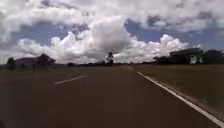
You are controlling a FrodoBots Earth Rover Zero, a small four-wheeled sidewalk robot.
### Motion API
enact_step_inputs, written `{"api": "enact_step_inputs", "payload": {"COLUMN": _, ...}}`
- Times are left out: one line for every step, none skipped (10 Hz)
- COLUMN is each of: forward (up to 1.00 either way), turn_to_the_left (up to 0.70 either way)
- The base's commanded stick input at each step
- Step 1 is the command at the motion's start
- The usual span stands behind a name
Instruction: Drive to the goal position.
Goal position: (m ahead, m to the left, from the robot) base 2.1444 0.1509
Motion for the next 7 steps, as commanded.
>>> {"api": "enact_step_inputs", "payload": {"forward": 1.00, "turn_to_the_left": -0.06}}
{"api": "enact_step_inputs", "payload": {"forward": 1.00, "turn_to_the_left": -0.11}}
{"api": "enact_step_inputs", "payload": {"forward": 1.00, "turn_to_the_left": -0.16}}
{"api": "enact_step_inputs", "payload": {"forward": 1.00, "turn_to_the_left": -0.21}}
{"api": "enact_step_inputs", "payload": {"forward": 1.00, "turn_to_the_left": -0.26}}
{"api": "enact_step_inputs", "payload": {"forward": 1.00, "turn_to_the_left": -0.31}}
{"api": "enact_step_inputs", "payload": {"forward": 1.00, "turn_to_the_left": -0.36}}
